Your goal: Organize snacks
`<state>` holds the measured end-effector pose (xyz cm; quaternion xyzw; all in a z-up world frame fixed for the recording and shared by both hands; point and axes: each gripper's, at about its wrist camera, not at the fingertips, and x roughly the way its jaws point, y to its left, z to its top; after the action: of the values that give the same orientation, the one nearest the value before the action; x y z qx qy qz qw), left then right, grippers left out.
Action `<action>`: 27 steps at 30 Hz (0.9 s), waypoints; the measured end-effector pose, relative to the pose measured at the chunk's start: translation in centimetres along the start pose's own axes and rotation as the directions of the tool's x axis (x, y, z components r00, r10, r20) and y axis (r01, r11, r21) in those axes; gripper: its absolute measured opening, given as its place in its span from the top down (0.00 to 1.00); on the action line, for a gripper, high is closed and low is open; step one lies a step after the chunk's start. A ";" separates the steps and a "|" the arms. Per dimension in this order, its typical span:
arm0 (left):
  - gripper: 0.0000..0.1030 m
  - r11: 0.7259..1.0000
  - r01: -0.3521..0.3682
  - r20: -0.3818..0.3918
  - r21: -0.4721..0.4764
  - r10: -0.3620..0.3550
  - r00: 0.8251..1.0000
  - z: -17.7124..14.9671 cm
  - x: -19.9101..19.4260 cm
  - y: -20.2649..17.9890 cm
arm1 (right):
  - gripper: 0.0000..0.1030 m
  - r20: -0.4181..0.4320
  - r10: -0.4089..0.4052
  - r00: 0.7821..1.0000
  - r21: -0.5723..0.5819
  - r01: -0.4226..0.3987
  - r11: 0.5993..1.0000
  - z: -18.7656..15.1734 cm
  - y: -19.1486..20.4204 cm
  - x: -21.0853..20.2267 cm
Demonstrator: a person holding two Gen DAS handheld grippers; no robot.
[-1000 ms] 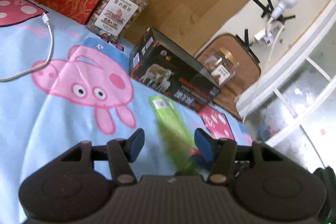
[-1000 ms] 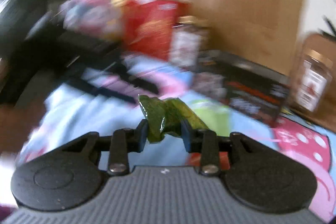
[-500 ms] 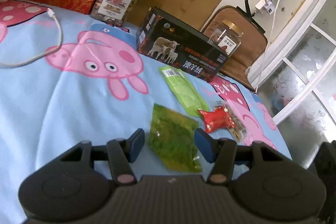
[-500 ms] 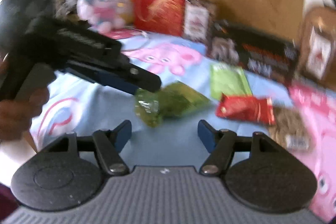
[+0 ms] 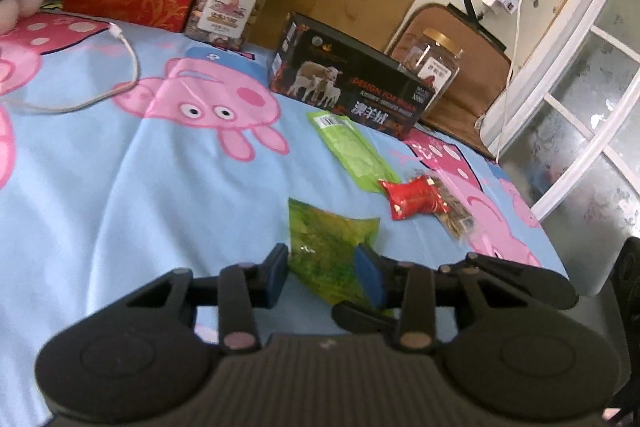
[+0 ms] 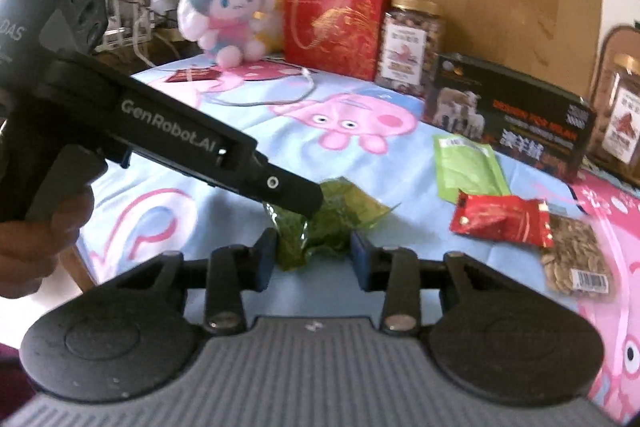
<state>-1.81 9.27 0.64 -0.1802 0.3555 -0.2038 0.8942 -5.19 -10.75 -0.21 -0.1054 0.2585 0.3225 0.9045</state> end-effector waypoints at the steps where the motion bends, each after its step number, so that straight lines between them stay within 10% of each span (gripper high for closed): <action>1: 0.65 1.000 -0.001 0.015 0.001 0.001 1.000 0.4 -0.3 -0.1 | 0.59 0.013 -0.001 1.000 -0.014 0.001 1.000 0.1 0.1 -0.1; 18: 0.65 0.981 0.130 0.178 0.145 -0.155 0.972 16.8 8.3 -6.8 | 0.59 0.216 -0.335 0.917 0.008 0.341 0.940 9.6 -10.5 4.7; 23: 0.53 0.995 0.015 0.172 0.099 -0.032 0.985 18.4 13.2 -7.7 | 0.49 0.144 -0.497 0.856 0.065 0.493 0.868 10.7 -15.9 8.2; 27: 0.54 0.996 0.004 0.161 0.091 -0.019 0.987 15.9 12.8 -6.4 | 0.49 0.148 -0.477 0.866 0.145 0.459 0.877 9.2 -17.3 5.8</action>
<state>16.45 0.32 7.29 -0.1574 0.2713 -0.2095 0.9261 13.34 -17.72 4.88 -0.0881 0.1592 0.0876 0.9794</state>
